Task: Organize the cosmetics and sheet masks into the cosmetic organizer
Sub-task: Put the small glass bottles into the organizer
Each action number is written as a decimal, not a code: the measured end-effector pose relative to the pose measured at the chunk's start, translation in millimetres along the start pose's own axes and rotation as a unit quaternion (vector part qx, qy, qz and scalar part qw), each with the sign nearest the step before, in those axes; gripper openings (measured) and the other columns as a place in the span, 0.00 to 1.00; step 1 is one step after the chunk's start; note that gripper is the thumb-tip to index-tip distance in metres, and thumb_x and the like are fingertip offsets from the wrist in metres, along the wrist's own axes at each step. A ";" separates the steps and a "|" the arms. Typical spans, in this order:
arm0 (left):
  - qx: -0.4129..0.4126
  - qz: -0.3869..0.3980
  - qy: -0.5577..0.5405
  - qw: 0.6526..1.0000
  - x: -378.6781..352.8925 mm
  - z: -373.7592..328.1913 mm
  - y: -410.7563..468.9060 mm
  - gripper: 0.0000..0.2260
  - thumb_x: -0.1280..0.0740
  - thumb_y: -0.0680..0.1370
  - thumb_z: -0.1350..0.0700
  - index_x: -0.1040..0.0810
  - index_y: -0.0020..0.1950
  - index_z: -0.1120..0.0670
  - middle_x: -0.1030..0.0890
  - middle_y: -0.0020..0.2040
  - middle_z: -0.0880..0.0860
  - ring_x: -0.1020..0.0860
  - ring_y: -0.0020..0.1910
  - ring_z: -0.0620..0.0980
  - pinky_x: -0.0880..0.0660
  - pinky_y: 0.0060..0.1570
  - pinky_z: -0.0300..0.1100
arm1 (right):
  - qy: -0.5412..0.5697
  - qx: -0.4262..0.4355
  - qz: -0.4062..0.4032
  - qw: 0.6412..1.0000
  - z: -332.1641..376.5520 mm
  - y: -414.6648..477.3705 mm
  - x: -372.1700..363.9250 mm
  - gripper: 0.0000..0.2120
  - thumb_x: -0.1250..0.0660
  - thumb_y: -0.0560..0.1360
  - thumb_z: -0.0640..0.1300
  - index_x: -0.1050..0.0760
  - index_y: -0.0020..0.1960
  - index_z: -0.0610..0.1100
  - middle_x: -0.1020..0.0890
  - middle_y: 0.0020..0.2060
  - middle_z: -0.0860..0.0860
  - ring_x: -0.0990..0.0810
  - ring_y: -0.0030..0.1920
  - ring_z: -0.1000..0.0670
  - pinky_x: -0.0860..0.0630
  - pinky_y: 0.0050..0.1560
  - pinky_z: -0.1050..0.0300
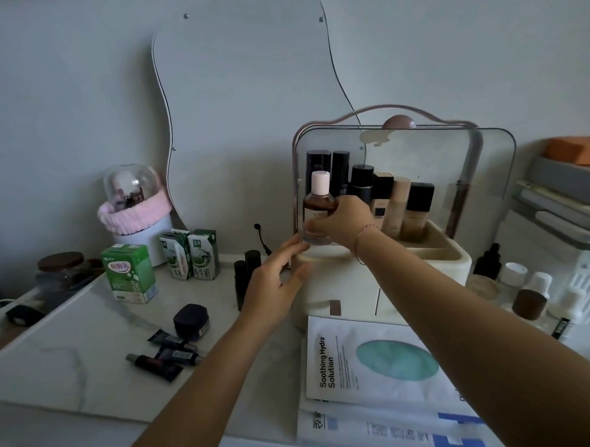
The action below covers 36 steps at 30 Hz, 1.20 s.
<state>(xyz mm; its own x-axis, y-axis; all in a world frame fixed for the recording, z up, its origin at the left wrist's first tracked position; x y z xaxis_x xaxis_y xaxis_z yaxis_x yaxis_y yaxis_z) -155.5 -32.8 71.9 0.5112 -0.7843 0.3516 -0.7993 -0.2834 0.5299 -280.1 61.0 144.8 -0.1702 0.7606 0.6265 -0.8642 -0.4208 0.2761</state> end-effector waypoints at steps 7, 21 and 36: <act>-0.001 -0.001 -0.004 1.000 1.1 -0.9 0.4 0.20 0.36 0.75 0.45 0.26 0.65 0.50 0.30 0.68 0.38 0.33 0.67 0.35 0.34 0.64 0.31 | -0.044 -0.025 -0.019 0.999 -5.3 0.0 10.7 0.11 0.29 0.68 0.46 0.25 0.47 0.42 0.23 0.36 0.50 0.25 0.37 0.50 0.30 0.34 0.62; -0.007 -0.001 0.016 1.000 2.1 -1.9 0.8 0.19 0.36 0.76 0.46 0.26 0.65 0.50 0.31 0.70 0.41 0.33 0.67 0.37 0.36 0.60 0.23 | -0.079 -0.042 0.017 0.996 -22.8 -2.0 2.7 0.17 0.24 0.65 0.53 0.28 0.41 0.45 0.26 0.33 0.52 0.27 0.35 0.53 0.32 0.32 0.61; -0.129 -0.032 0.201 0.970 -19.1 -38.1 -3.6 0.15 0.34 0.77 0.55 0.23 0.63 0.56 0.24 0.65 0.52 0.34 0.69 0.48 0.41 0.70 0.48 | 0.004 0.135 -0.180 0.974 -29.5 -105.9 74.3 0.18 0.29 0.71 0.50 0.25 0.59 0.46 0.20 0.50 0.54 0.22 0.49 0.56 0.25 0.50 0.65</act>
<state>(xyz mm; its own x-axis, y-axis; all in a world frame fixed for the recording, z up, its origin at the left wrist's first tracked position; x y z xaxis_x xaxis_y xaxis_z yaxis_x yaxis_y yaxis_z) -150.4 4.2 92.7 0.6813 -0.4759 0.5562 -0.6817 -0.1359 0.7189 -215.2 176.7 140.6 0.1160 0.8859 0.4491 -0.7121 -0.2410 0.6594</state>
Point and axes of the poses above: each hand's wrist, its own y-axis towards the middle knuckle, its own x-axis out of the back of the hand, z = x × y, the point moved 6 cm from there along y, towards the middle knuckle
